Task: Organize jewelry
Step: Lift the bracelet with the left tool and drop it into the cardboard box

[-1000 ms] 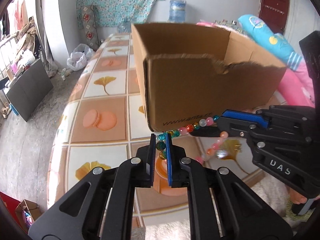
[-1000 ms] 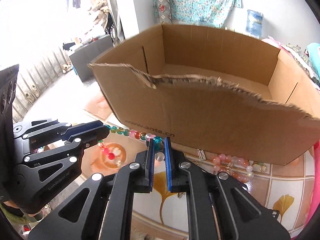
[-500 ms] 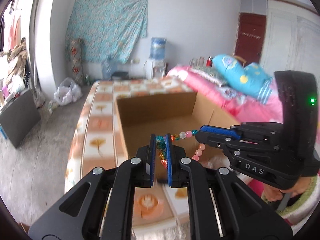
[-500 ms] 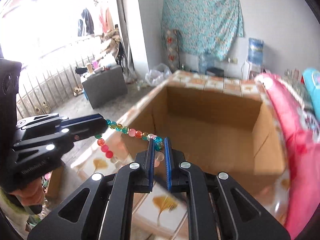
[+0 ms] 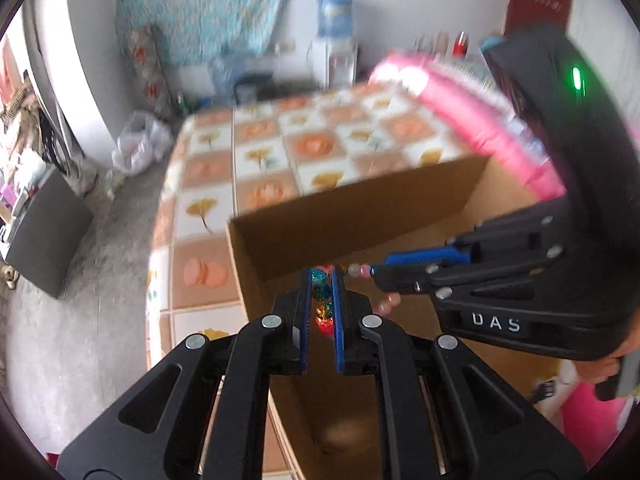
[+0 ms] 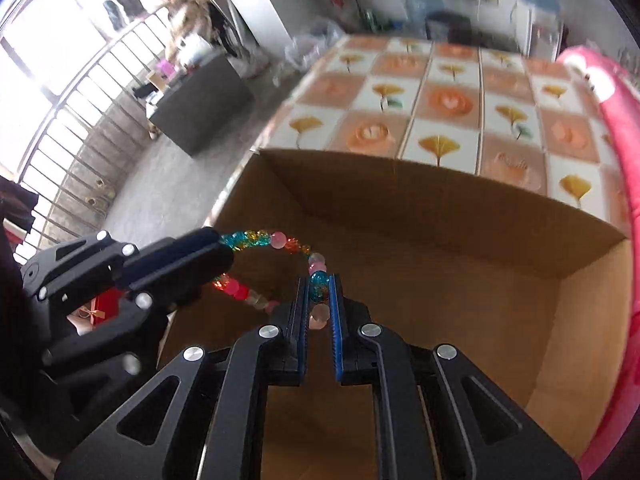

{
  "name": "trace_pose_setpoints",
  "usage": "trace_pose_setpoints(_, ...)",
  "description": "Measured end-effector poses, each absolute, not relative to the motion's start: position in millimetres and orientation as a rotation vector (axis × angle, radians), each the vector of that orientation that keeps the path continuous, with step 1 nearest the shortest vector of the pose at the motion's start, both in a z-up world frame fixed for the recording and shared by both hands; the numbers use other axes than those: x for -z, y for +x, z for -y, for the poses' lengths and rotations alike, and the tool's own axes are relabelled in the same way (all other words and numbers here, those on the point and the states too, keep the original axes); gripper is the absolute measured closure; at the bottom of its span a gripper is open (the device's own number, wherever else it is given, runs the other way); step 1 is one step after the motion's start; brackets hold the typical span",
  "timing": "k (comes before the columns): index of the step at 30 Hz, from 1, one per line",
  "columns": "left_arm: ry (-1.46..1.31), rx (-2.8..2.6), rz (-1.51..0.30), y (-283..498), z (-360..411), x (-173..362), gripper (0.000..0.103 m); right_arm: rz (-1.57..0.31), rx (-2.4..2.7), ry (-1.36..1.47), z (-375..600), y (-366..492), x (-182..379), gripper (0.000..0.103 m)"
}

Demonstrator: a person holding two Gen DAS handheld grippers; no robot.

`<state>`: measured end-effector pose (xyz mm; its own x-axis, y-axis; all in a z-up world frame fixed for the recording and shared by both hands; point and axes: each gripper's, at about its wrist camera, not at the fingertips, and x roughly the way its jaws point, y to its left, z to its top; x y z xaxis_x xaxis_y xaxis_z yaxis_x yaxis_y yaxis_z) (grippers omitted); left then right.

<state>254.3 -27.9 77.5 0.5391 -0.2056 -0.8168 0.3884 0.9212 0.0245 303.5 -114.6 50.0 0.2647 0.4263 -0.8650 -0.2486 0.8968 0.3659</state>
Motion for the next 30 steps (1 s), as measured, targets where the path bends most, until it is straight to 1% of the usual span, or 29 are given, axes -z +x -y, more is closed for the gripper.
trace_pose_setpoints(6, 0.263, 0.315, -1.061, 285, 31, -40, 0.094, -1.347, -0.432, 0.202, 104, 346, -12, 0.093)
trace_pose_setpoints(11, 0.243, 0.295, -1.07, 291, 31, -40, 0.094, -1.382, -0.405, 0.219, 100, 366, 7, 0.093)
trace_pose_setpoints(15, 0.216, 0.299, -1.028, 286, 26, -50, 0.093, -1.343, -0.406, 0.243, 104, 371, 2, 0.092)
trace_pose_setpoints(16, 0.207, 0.302, -1.015, 283, 24, -54, 0.09, -1.331, -0.405, 0.256, 108, 371, -3, 0.092)
trace_pose_setpoints(18, 0.184, 0.304, -0.979, 275, 18, -66, 0.08, -1.287, -0.416, 0.313, 120, 366, -18, 0.092)
trace_pose_setpoints(19, 0.166, 0.305, -0.959, 271, 14, -73, 0.077, -1.267, -0.418, 0.329, 126, 363, -25, 0.092)
trace_pose_setpoints(21, 0.134, 0.305, -0.91, 255, 4, -89, 0.068, -1.204, -0.431, 0.362, 139, 349, -50, 0.092)
trace_pose_setpoints(22, 0.125, 0.302, -0.882, 246, -1, -97, 0.065, -1.139, -0.456, 0.378, 150, 332, -71, 0.092)
trace_pose_setpoints(24, 0.096, 0.287, -0.824, 223, -17, -110, 0.05, -1.031, -0.498, 0.391, 169, 295, -102, 0.092)
trace_pose_setpoints(25, 0.072, 0.278, -0.793, 208, -27, -114, 0.048, -0.985, -0.511, 0.4, 179, 278, -110, 0.088)
trace_pose_setpoints(26, 0.047, 0.271, -0.773, 196, -35, -116, 0.044, -0.93, -0.524, 0.415, 192, 253, -119, 0.08)
trace_pose_setpoints(27, 0.017, 0.259, -0.756, 182, -45, -116, 0.041, -0.87, -0.536, 0.432, 206, 221, -126, 0.077)
trace_pose_setpoints(30, -0.059, 0.234, -0.724, 139, -66, -103, 0.038, -0.812, -0.541, 0.452, 229, 158, -117, 0.076)
